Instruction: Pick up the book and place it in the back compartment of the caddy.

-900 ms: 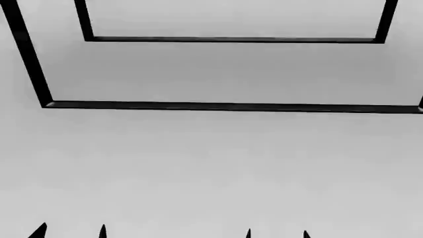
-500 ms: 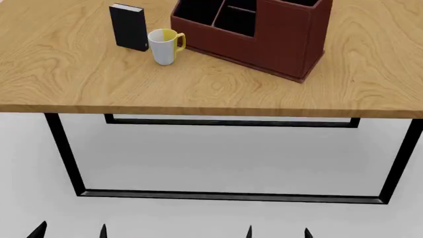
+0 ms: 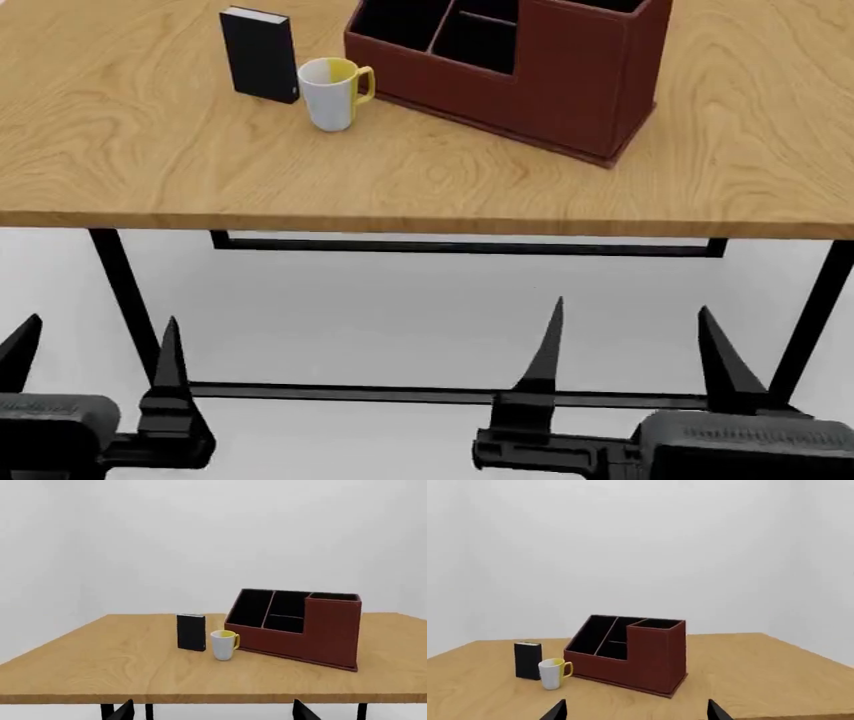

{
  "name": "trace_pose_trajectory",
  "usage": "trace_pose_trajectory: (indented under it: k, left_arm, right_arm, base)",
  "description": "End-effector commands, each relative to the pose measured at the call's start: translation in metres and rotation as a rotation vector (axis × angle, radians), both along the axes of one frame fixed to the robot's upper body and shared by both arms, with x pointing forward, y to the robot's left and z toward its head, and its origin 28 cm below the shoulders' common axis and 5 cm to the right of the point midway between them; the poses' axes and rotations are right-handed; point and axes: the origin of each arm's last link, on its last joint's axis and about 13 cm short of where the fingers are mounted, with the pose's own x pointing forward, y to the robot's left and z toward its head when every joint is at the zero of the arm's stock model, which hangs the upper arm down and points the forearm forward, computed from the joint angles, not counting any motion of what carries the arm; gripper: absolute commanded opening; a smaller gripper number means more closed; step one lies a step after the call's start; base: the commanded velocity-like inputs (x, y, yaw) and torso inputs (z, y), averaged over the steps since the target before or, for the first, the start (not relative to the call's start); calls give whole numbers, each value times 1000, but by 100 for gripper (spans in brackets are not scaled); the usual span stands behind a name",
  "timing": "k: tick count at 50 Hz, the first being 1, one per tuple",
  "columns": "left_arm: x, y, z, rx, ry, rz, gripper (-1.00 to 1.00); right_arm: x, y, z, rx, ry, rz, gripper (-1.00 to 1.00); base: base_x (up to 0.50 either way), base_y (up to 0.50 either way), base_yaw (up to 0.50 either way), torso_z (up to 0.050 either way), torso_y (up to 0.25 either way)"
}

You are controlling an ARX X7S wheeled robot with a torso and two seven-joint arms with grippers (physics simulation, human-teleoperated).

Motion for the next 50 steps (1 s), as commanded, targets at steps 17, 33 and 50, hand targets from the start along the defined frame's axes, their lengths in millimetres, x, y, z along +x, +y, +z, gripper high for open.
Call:
trace_pose_trajectory:
  k: [17, 33, 50]
  left_arm:
    - [-3, 8, 45, 12, -101, 36, 100]
    - [-1, 11, 50, -9, -114, 73, 100]
    - [-3, 6, 48, 8, -102, 25, 100]
  right_arm:
    - [-18, 1, 51, -144, -141, -4, 100]
    - [-21, 2, 55, -157, -150, 0, 100]
    - [-26, 0, 58, -145, -185, 10, 100]
  base:
    - [500, 98, 0, 0, 0]
    - [494, 314, 0, 0, 1]
    - [494, 163, 0, 0, 1]
